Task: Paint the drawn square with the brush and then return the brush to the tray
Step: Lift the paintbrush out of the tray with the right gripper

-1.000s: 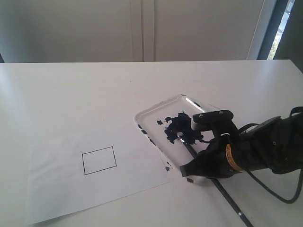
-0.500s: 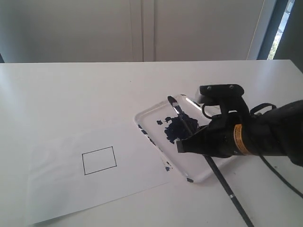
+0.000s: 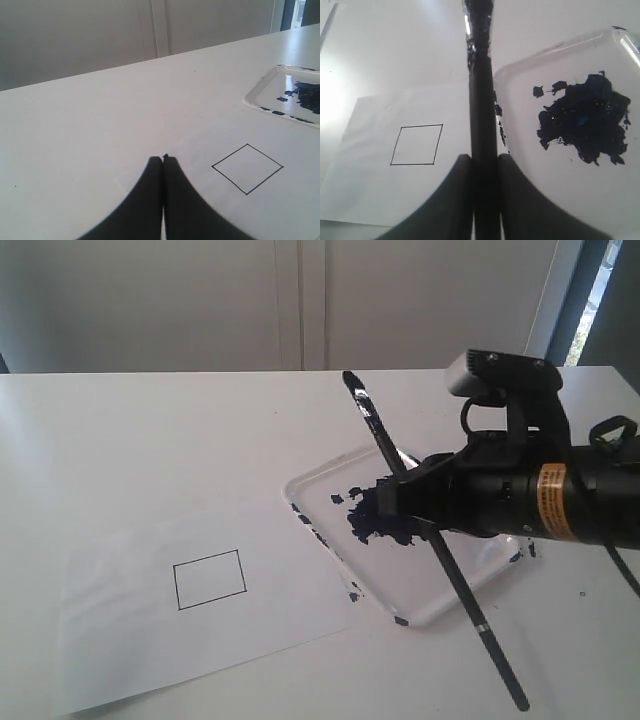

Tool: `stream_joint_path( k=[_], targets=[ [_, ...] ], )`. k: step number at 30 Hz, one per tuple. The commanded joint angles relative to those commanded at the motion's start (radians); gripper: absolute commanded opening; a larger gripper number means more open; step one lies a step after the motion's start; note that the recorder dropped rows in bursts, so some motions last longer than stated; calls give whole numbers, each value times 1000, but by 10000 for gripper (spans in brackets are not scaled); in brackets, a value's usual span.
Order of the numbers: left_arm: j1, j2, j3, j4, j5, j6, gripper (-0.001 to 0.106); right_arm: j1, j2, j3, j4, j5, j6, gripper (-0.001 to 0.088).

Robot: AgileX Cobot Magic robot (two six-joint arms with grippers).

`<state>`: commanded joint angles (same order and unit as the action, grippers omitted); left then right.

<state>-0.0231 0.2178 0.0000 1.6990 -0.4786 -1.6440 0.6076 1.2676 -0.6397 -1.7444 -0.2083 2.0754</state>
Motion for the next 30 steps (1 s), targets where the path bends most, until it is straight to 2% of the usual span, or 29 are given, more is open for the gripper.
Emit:
stream_joint_path(
  k=[3,10,14,17,21,25,30],
  targets=[
    [0,0,0,0,0,0,0,0,10,2,3,-2,30,0],
    [0,0,0,0,0,0,0,0,15,2,239,-8,30,0],
    [0,0,0,0,0,0,0,0,15,2,320,-8,30,0],
    [0,0,0,0,0,0,0,0,15,2,285,-8,30,0],
    [0,0,0,0,0,0,0,0,15,2,0,-26,30,0],
    [0,0,0,0,0,0,0,0,15,15,0,-15,22,0],
    [0,0,0,0,0,0,0,0,61,78,0,108,-13,0]
  ],
)
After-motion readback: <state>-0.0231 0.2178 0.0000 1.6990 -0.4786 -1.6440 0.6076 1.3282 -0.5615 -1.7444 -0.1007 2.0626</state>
